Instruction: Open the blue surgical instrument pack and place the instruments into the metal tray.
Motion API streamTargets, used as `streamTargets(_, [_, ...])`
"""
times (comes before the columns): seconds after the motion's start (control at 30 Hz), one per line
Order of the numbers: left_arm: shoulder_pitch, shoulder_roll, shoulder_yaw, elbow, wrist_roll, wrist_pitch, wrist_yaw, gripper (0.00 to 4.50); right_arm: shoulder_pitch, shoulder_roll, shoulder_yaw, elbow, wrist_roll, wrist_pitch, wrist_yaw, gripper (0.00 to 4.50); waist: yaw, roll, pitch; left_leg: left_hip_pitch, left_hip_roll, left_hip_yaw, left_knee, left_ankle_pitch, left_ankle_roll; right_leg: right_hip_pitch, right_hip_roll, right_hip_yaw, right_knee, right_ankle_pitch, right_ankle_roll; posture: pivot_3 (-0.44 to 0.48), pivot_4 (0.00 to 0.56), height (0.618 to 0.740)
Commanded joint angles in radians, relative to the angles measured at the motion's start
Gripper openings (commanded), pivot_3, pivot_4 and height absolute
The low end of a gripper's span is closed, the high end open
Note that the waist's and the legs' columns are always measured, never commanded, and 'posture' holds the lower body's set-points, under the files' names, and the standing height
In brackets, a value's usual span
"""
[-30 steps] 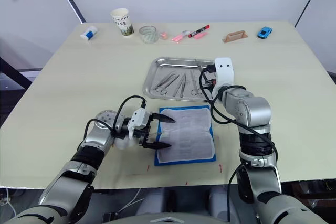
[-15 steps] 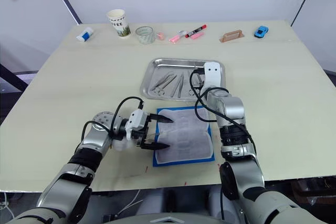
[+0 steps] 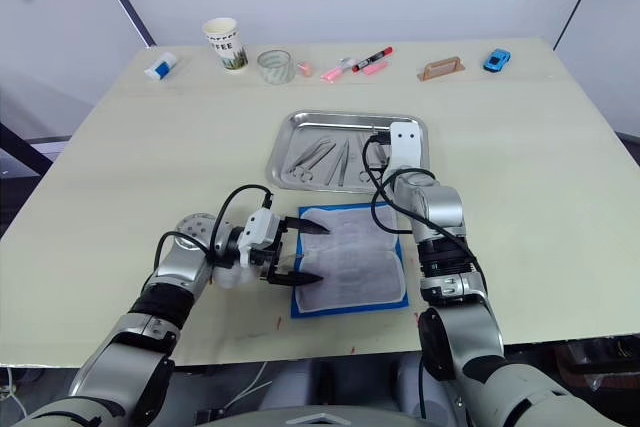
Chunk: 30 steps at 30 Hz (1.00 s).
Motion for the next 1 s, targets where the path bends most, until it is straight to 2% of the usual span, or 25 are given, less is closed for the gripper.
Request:
streamTargets(0.03, [0.044,-0.005,-0.027,0.031,0.024,0.018,0.0,4.5,-0.029,-0.001,-0.001,-0.008,-0.003,-0.029,0.001,0.08,0.0,0.0,0.0,0.0,0.0,0.0,0.0,0.0,0.0,0.0,0.0,0.0,0.0,0.0,0.0,0.0,0.15,0.74])
streamTargets(0.2, [0.048,-0.005,-0.024,0.027,0.026,0.02,0.001,4.5,-0.029,0.0,-0.002,-0.006,-0.004,-0.028,0.006,0.08,-0.001,0.0,0.0,0.0,0.0,0.0,0.0,0.0,0.0,0.0,0.0,0.0,0.0,0.0,0.0,0.0,0.15,0.74])
streamTargets(0.27, [0.049,-0.006,-0.024,0.027,0.026,0.021,0.001,4.5,-0.029,0.0,-0.003,-0.006,-0.004,-0.028,0.008,1.09,-0.001,0.0,0.0,0.0,0.0,0.0,0.0,0.0,0.0,0.0,0.0,0.0,0.0,0.0,0.0,0.0,0.15,0.74])
streamTargets(0.3, [0.049,-0.006,-0.024,0.027,0.026,0.021,0.001,4.5,-0.029,0.0,-0.003,-0.007,-0.004,-0.028,0.008,1.28,-0.001,0.0,0.0,0.0,0.0,0.0,0.0,0.0,0.0,0.0,0.0,0.0,0.0,0.0,0.0,0.0,0.15,0.74])
streamTargets(0.4, [0.049,-0.006,-0.024,0.026,0.026,0.022,0.001,4.5,-0.027,-0.002,-0.001,-0.015,-0.005,-0.03,0.012,2.54,-0.001,0.0,0.0,0.0,0.0,0.0,0.0,0.0,0.0,0.0,0.0,0.0,0.0,0.0,0.0,0.0,0.15,0.74])
streamTargets(0.43, [0.05,-0.006,-0.023,0.025,0.026,0.022,0.001,4.5,-0.021,-0.002,-0.002,-0.032,-0.002,-0.03,0.014,2.73,-0.001,0.0,0.0,0.0,0.0,0.0,0.0,0.0,0.0,0.0,0.0,0.0,0.0,0.0,0.0,0.0,0.15,0.74])
streamTargets(0.47, [0.05,-0.006,-0.023,0.024,0.025,0.023,0.001,4.5,-0.017,-0.002,-0.003,-0.045,0.0,-0.029,0.016,3.29,-0.001,0.0,0.0,0.0,0.0,0.0,0.0,0.0,0.0,0.0,0.0,0.0,0.0,0.0,0.0,0.0,0.15,0.74])
streamTargets(0.5, [0.051,-0.006,-0.022,0.022,0.024,0.024,0.002,4.5,-0.002,-0.008,0.01,-0.078,0.002,-0.04,0.035,3.42,-0.001,0.0,0.0,0.0,0.0,0.0,0.0,0.0,0.0,0.0,0.0,0.0,0.0,0.0,0.0,0.0,0.15,0.74])
streamTargets(0.63, [0.059,-0.007,-0.007,-0.008,0.001,0.049,0.008,4.5,0.093,-0.043,0.101,-0.239,0.016,-0.107,0.168,3.42,-0.001,0.0,0.0,-0.001,0.0,0.0,-0.001,0.0,0.0,0.0,0.0,0.0,-0.001,0.0,0.0,0.0,0.15,0.74])
streamTargets(0.73, [0.084,0.001,0.015,-0.062,-0.028,0.081,0.019,4.5,0.216,-0.079,0.15,-0.371,0.051,-0.279,0.319,3.42,-0.003,0.0,0.0,0.0,0.001,0.0,-0.001,0.0,0.0,0.0,0.0,0.001,-0.001,0.0,0.0,0.0,0.15,0.74])
streamTargets(0.9, [0.129,0.009,0.056,-0.183,-0.086,0.152,0.052,4.5,0.338,-0.147,0.149,-0.463,0.107,-0.456,0.497,3.42,-0.005,-0.001,0.001,-0.001,0.001,0.0,-0.002,0.0,0.0,-0.001,0.0,0.001,-0.003,0.0,0.001,0.0,0.15,0.74])
streamTargets(1.0, [0.161,0.016,0.084,-0.275,-0.127,0.219,0.092,4.5,0.385,-0.216,0.14,-0.496,0.172,-0.458,0.61,3.42,-0.002,-0.003,0.002,-0.001,0.002,0.0,-0.001,0.0,0.0,0.0,-0.001,0.0,-0.003,0.0,0.001,0.0,0.15,0.74])
